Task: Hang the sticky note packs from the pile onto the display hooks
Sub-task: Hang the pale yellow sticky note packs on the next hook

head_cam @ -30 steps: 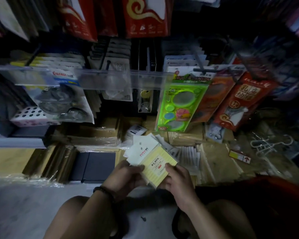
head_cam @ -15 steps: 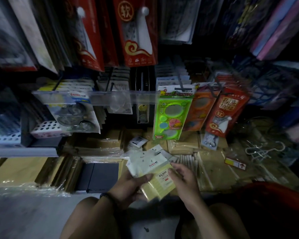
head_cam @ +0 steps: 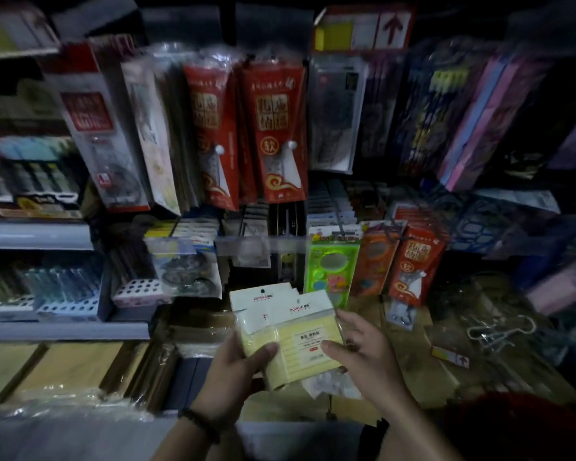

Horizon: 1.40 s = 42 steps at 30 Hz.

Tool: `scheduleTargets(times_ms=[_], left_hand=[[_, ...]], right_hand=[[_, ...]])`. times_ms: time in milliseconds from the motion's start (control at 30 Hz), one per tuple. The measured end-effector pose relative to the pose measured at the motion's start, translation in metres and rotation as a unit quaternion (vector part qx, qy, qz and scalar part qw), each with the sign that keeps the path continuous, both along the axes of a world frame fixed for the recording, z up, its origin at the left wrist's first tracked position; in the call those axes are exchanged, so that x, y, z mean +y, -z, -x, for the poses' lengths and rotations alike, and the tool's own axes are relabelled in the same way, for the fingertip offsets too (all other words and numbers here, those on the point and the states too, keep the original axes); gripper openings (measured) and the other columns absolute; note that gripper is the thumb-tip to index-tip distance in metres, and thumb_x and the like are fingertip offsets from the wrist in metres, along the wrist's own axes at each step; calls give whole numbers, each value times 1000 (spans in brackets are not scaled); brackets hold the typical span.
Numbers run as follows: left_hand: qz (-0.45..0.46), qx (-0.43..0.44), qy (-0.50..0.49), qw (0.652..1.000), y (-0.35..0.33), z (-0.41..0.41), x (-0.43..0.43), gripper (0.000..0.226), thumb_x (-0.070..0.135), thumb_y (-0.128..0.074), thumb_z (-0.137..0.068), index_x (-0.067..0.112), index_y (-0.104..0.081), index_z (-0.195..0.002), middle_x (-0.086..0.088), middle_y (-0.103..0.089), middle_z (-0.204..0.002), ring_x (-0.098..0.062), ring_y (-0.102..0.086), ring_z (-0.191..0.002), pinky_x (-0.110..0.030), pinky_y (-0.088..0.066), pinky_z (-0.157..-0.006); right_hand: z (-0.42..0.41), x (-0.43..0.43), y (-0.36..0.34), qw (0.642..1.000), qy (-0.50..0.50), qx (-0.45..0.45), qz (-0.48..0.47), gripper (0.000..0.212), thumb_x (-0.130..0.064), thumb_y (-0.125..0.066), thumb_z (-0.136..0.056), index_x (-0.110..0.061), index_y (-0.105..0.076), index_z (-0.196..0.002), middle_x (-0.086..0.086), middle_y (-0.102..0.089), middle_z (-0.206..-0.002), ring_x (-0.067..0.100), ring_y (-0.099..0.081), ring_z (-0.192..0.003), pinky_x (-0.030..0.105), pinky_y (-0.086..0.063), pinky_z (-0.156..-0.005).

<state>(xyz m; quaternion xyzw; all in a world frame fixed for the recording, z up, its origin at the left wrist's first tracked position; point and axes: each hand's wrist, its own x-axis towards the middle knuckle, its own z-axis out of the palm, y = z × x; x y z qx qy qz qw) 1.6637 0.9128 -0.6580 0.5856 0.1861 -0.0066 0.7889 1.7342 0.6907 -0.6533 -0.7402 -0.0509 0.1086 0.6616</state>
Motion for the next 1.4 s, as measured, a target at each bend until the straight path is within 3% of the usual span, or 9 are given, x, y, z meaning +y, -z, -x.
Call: scheduleTargets(times_ms=[133,200,300,433,633,800,1100,1200,1400], left_hand=[[-30,-83,-23,996,-51,-2,3,42,-4,-69,-96,15,-62,-133,-14,-78,-123,-38,-77,-110,-63,-63,-86],[-54,-123,-26,991,-81,-3,6,45,-3,-70,-96,18,-62,-134,-11,-79,-124,-38,-76,-112,-66,-62,-88],[-96,-178,-29,979,-127,-2,13,45,0,-72,-96,21,-62,-135,-9,-79,-123,-44,-73,-108,-77,-57,-85],[-117,-238,-52,963,-188,-7,20,49,5,-76,-91,22,-62,-134,-2,-78,-126,-28,-74,-120,-54,-60,-98],[-153,-310,-18,938,-262,-12,33,52,1,-72,-93,21,-59,-140,-2,-74,-134,-24,-73,-122,-41,-65,-90],[-171,-335,-19,926,-311,-17,44,50,4,-71,-94,23,-59,-139,-4,-74,-133,-24,-75,-118,-45,-65,-90],[-232,-385,-64,891,-391,-35,69,49,7,-72,-94,27,-60,-137,2,-77,-126,-22,-77,-113,-51,-66,-88],[-231,-408,-120,875,-404,-40,82,46,14,-75,-90,31,-63,-132,3,-76,-126,-21,-76,-115,-53,-64,-92],[-252,-442,-219,833,-415,-49,101,44,9,-75,-94,35,-62,-127,6,-75,-124,-13,-75,-112,-37,-67,-86]], right_hand=[[-2,9,-53,994,-16,-106,13,74,-8,-78,-96,-54,-50,-147,4,-80,-100,24,-79,-94,49,-65,-78],[-5,10,-84,987,-32,-157,15,77,-11,-74,-99,-63,-46,-149,13,-75,-122,33,-74,-112,61,-62,-89],[-6,8,-138,971,-69,-230,11,72,-8,-72,-100,-57,-52,-149,-6,-64,-150,19,-63,-136,51,-60,-103],[-11,6,-207,958,-97,-268,-14,50,2,-73,-97,-33,-73,-133,-16,-73,-133,11,-73,-119,42,-65,-94],[-19,4,-284,939,-93,-332,-5,44,6,-74,-95,-29,-79,-120,-23,-76,-122,3,-74,-108,29,-65,-88],[-35,17,-322,931,-58,-353,-72,44,9,-73,-94,-24,-79,-123,-16,-78,-123,9,-73,-118,33,-62,-98],[-64,57,-385,906,8,-376,-196,47,16,-69,-93,-24,-79,-117,-11,-81,-112,9,-78,-105,24,-63,-83],[-83,68,-399,907,35,-377,-185,47,8,-69,-97,-32,-80,-118,-17,-80,-109,7,-78,-102,29,-65,-81],[-106,96,-426,888,41,-409,-208,47,12,-67,-97,-28,-80,-116,-12,-77,-124,0,-73,-114,24,-62,-90]])
